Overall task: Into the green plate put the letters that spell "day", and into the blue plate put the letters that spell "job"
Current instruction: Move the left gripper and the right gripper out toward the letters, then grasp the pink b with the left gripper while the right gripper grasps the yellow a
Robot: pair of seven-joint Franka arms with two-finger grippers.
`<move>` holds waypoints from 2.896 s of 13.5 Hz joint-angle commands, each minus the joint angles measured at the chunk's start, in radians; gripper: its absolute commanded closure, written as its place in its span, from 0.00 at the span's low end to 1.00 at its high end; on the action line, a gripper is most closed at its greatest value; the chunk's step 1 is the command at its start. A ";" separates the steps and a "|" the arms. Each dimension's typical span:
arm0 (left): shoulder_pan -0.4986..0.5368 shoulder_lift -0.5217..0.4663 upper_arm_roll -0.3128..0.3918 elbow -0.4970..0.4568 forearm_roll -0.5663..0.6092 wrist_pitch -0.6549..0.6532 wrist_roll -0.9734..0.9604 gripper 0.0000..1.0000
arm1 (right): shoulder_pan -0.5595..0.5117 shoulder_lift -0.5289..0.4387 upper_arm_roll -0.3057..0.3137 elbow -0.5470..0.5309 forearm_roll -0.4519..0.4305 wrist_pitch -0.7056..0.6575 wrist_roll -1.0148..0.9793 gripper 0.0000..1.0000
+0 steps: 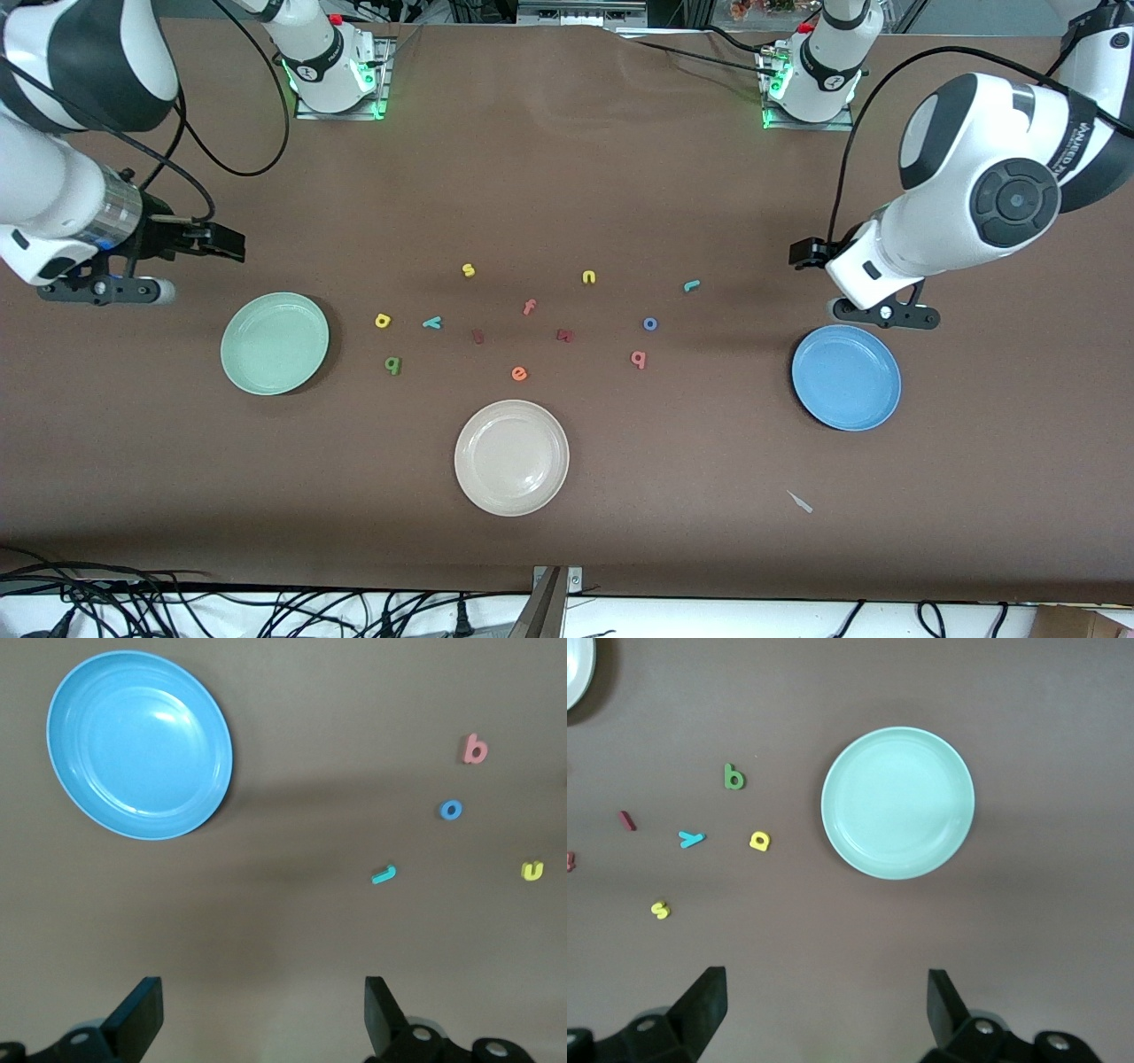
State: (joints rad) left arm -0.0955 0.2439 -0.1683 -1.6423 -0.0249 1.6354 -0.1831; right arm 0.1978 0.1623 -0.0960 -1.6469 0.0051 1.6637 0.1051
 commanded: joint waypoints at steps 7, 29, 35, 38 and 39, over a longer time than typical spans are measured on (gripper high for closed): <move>-0.049 0.040 0.006 0.030 -0.015 0.024 -0.099 0.00 | 0.115 0.132 -0.001 -0.120 0.027 0.276 0.187 0.00; -0.297 0.445 0.009 0.094 0.095 0.667 -0.124 0.00 | 0.184 0.330 0.042 -0.441 0.027 0.955 0.441 0.00; -0.333 0.509 0.010 0.082 0.103 0.727 -0.114 0.20 | 0.177 0.358 0.042 -0.429 0.027 0.956 0.446 0.07; -0.340 0.528 0.010 0.091 0.201 0.730 -0.114 0.22 | 0.172 0.358 0.042 -0.427 0.027 0.955 0.438 0.17; -0.342 0.543 0.010 0.091 0.215 0.735 -0.116 0.25 | 0.170 0.358 0.042 -0.427 0.027 0.956 0.433 0.22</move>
State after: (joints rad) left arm -0.4307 0.7600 -0.1628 -1.5753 0.1383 2.3631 -0.3043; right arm 0.3758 0.5068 -0.0563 -2.0917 0.0184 2.6127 0.5470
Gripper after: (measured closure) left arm 0.220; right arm 0.172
